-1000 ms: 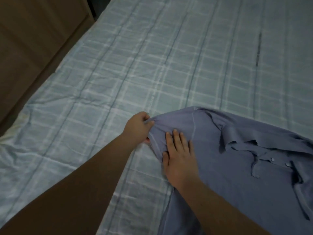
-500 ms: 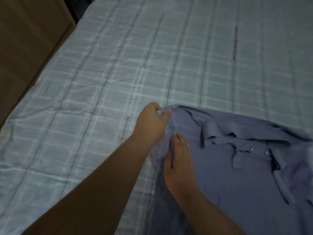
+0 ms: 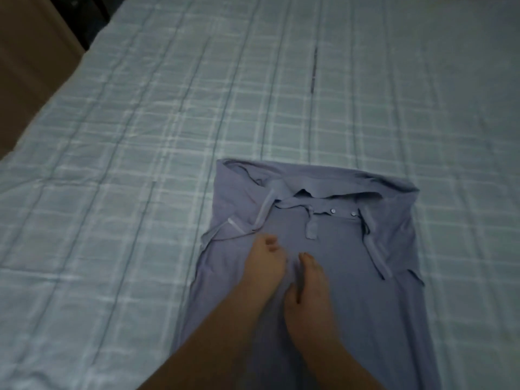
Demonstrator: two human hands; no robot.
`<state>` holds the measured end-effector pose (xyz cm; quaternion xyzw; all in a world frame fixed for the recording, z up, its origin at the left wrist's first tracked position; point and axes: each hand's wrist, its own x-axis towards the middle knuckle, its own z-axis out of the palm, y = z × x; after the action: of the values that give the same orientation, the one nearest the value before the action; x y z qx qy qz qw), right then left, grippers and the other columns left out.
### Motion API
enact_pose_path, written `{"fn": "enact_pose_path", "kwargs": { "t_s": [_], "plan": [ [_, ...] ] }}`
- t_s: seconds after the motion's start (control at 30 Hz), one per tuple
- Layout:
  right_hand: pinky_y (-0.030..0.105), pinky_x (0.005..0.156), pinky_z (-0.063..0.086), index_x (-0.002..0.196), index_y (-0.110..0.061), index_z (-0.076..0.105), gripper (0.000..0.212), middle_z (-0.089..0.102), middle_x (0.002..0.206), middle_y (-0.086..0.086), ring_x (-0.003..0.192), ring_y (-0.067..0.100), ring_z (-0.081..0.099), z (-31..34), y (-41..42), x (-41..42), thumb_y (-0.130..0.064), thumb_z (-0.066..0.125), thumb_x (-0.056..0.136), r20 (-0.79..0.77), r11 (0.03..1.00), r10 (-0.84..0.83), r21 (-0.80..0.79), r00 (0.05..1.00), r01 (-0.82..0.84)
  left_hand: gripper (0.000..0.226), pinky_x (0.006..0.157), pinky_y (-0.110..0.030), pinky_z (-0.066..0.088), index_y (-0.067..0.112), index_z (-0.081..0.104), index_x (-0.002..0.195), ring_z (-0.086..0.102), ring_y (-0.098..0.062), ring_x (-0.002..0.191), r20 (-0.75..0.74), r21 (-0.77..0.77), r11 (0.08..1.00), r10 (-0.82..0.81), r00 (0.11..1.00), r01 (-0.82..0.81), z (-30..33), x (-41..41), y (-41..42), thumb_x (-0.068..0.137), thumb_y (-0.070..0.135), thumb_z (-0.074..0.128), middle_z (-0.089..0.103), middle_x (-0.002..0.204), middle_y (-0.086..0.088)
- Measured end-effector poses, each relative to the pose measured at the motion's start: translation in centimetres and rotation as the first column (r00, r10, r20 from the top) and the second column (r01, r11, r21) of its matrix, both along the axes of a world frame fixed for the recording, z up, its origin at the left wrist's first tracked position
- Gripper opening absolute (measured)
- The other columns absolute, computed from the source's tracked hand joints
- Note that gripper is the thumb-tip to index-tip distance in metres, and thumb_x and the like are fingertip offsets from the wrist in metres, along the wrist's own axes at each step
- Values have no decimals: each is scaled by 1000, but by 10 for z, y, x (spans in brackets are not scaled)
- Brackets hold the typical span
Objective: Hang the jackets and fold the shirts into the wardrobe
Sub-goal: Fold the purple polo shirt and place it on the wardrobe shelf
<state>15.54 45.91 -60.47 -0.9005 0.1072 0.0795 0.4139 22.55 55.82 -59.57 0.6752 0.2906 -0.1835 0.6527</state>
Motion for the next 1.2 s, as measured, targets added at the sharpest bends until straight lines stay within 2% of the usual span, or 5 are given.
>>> {"fn": "enact_pose_path", "kwargs": {
  "t_s": [0.27,0.57,0.87,1.07,1.2],
  "plan": [
    [37,114,32,137,-1,50,58,54,136,18,127,33,49,1,-77,-72,-17,46,82,48,981,171,-97,984,-166,15,59,-23,53,21,57,100,60,-13,65,44,223,973,-66,997,55,17,-138,3,96,7,56,61,83,-1],
    [53,107,41,135,-2,54,60,52,139,23,129,41,49,-12,-150,-222,-24,41,80,-61,834,450,-329,891,-444,30,75,-4,37,19,61,106,60,-12,96,-38,510,781,-399,916,362,0,-288,8,88,-3,53,65,102,3],
    [50,93,46,127,-14,56,48,53,131,18,114,40,52,6,-197,-295,-19,56,79,-59,843,83,-527,995,-102,55,92,-50,46,14,53,127,54,-43,108,-198,840,345,-522,830,418,-1,-356,91,74,26,50,56,122,-16],
    [35,90,42,132,0,46,52,58,123,23,113,37,57,17,-219,-290,-20,66,88,-331,890,-453,-215,828,402,50,72,-37,42,2,51,128,57,-32,87,-296,669,705,-36,954,235,14,-361,109,83,13,68,59,102,-14],
    [38,81,47,108,3,66,31,67,106,25,103,38,64,25,-232,-290,-17,63,85,-475,882,-464,-172,748,438,32,67,-36,43,-3,65,115,55,-28,72,-348,512,843,29,937,164,19,-361,119,88,13,65,63,87,-15]
  ]
}}
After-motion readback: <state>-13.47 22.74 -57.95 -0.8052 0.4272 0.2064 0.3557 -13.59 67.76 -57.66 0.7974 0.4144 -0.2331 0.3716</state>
